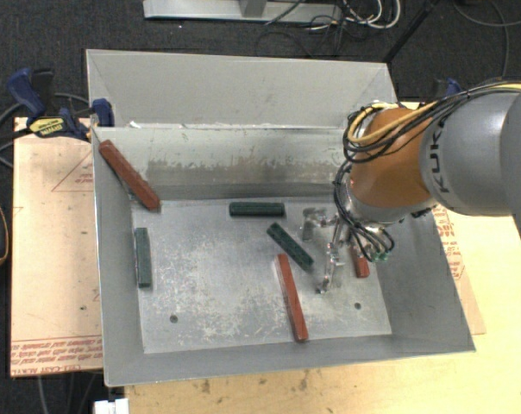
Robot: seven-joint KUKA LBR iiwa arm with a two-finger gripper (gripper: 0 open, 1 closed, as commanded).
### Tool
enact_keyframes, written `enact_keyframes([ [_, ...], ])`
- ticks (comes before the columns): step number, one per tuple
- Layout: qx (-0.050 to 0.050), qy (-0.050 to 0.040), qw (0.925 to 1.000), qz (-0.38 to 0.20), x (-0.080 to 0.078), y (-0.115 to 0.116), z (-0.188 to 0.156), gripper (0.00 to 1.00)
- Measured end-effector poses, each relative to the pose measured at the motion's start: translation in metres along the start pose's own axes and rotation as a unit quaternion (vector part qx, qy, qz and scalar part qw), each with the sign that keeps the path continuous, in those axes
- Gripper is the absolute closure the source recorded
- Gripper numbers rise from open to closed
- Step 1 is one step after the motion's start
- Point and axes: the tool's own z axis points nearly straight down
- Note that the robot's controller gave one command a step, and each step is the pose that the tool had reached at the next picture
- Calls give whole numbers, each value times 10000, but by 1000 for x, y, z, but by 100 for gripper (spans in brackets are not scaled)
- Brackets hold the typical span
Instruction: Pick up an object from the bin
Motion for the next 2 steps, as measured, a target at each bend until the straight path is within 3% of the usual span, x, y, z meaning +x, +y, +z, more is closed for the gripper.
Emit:
enact_keyframes([
  [1, -7, -13, 9998, -211, -12, 38, 0, 0],
  [2, -1, -7, 9998, -195, -12, 36, 0, 100],
])
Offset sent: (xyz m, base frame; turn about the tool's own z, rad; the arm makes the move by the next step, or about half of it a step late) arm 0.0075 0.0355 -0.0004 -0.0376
